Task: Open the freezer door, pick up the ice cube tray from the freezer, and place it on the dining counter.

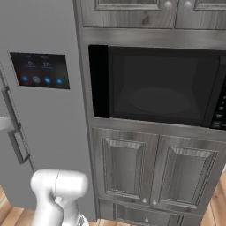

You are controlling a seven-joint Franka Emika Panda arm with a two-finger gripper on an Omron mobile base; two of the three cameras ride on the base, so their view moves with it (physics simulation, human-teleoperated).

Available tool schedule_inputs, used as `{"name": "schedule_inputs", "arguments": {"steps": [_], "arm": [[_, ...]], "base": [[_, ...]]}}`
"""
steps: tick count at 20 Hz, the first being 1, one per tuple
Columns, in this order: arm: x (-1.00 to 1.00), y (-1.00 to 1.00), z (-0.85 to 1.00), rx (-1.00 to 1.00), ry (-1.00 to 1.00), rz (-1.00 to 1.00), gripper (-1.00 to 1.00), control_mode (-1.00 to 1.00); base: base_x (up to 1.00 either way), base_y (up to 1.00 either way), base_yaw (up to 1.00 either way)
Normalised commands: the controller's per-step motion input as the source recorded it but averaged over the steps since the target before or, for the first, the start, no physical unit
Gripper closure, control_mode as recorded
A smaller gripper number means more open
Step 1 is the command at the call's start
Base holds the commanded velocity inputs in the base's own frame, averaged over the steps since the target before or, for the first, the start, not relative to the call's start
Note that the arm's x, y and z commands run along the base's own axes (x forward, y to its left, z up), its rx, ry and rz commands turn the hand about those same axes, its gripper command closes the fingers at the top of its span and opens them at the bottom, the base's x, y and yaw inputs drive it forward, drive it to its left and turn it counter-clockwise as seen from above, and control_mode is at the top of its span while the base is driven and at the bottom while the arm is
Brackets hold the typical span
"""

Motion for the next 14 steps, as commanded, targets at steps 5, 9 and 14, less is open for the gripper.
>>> {"name": "schedule_inputs", "arguments": {"steps": [5, 9, 14], "arm": [[0.02, 0.33, -0.46, 0.00, -0.20, 0.01, -1.00, -1.00], [0.00, 0.19, -0.43, 0.00, -0.12, 0.02, -1.00, -1.00], [0.00, 0.18, -0.48, 0.00, -0.09, 0.02, -1.00, -1.00]], "base": [[0.00, 0.00, 0.00], [0.00, 0.00, 0.00], [0.00, 0.00, 0.00]]}}
